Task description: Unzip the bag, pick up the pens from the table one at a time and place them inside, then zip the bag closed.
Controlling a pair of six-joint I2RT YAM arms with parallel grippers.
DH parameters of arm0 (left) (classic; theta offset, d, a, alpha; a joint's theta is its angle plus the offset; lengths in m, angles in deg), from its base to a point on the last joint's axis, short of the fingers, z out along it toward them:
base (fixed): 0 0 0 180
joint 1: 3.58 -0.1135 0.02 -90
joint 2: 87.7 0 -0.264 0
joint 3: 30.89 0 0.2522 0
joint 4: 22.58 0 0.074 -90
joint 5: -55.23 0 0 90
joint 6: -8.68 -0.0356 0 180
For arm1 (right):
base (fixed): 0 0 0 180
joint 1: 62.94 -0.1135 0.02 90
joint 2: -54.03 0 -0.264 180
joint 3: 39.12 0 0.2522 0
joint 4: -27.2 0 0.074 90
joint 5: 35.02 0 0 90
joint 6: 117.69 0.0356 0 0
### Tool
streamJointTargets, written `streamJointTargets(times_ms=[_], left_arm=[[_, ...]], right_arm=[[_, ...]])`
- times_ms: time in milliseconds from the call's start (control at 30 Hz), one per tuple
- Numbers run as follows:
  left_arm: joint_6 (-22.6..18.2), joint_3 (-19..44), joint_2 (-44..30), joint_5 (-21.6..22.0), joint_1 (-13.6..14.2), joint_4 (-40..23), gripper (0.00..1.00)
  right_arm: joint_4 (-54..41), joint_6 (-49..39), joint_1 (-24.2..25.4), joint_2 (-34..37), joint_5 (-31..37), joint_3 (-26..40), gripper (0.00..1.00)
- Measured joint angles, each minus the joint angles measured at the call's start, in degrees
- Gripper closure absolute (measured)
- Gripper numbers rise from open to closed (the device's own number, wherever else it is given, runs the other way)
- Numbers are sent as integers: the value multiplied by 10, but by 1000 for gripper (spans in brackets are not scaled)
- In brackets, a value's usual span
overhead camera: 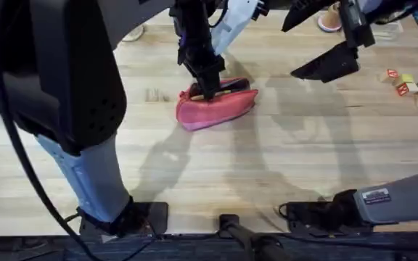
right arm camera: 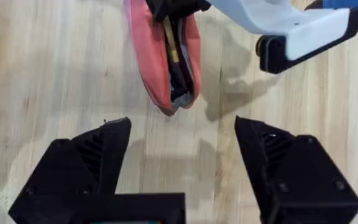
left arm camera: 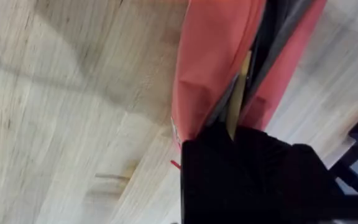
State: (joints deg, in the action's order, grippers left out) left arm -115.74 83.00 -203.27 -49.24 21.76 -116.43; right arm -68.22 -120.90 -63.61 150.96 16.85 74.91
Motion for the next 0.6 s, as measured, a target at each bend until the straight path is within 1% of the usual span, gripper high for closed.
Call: streamJointTargets(times_ms=[100, 133, 467, 600], left_arm=[[-1, 0, 0, 9, 0, 11, 958], [-13, 0, 0, 23, 0, 41, 958], [-21, 0, 0, 23, -1, 42, 958], [-36, -11, 0, 22, -1, 65, 958]], right_arm=[[0, 0, 0, 0, 0, 0, 5], [2, 0, 0, 0, 0, 0, 5], [2, 0, 0, 0, 0, 0, 5], [2, 0, 0, 0, 0, 0, 6]])
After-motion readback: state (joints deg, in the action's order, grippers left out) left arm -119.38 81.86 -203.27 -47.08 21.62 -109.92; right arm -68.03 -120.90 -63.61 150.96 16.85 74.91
